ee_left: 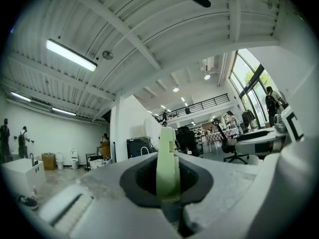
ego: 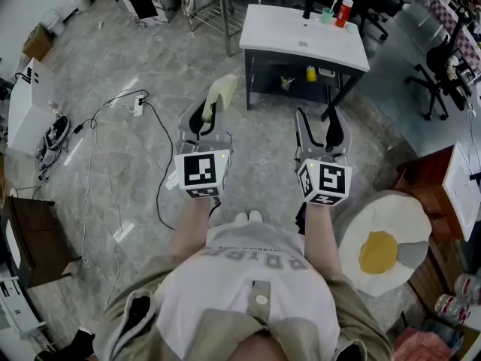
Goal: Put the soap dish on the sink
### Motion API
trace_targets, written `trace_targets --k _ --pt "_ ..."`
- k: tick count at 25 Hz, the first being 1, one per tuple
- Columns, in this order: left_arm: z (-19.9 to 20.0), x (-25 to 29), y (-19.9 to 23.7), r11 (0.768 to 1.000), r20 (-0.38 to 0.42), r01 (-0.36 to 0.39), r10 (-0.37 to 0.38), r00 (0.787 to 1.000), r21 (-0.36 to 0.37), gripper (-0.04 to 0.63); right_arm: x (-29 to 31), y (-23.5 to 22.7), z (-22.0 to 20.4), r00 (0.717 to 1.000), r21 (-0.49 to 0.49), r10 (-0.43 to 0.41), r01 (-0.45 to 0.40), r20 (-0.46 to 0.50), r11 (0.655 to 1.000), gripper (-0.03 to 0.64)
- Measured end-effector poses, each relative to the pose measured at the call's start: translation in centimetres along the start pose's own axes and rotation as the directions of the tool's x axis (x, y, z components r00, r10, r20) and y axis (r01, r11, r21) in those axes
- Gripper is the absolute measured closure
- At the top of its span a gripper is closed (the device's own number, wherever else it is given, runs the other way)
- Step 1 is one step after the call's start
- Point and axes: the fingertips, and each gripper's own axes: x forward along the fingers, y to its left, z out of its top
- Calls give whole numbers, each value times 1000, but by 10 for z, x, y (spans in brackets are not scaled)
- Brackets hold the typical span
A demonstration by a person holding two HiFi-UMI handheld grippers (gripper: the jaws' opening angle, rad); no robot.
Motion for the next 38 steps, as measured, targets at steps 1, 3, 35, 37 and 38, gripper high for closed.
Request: trace_targets --k 1,3,35,37,38 --pt "0 1 -1 1000 -1 -1 1 1000 0 576 1 -2 0 1000 1 2 -2 -1 1000 319" --pt "0 4 -4 1000 -6 -5 5 1000 -3 575 3 -7 -1 1000 4 6 -6 -4 1000 319" --pt "-21 127 42 999 -3 11 -12 1000 -49 576 121 -54 -25 997 17 -60 61 -39 998 319" --pt "-23 140 51 999 2 19 -19 1000 -48 576 136 -54 -23 997 15 -68 68 -33 998 319" --pt "-25 145 56 999 3 23 -23 1000 -47 576 143 -53 -24 997 13 -71 72 -32 997 319"
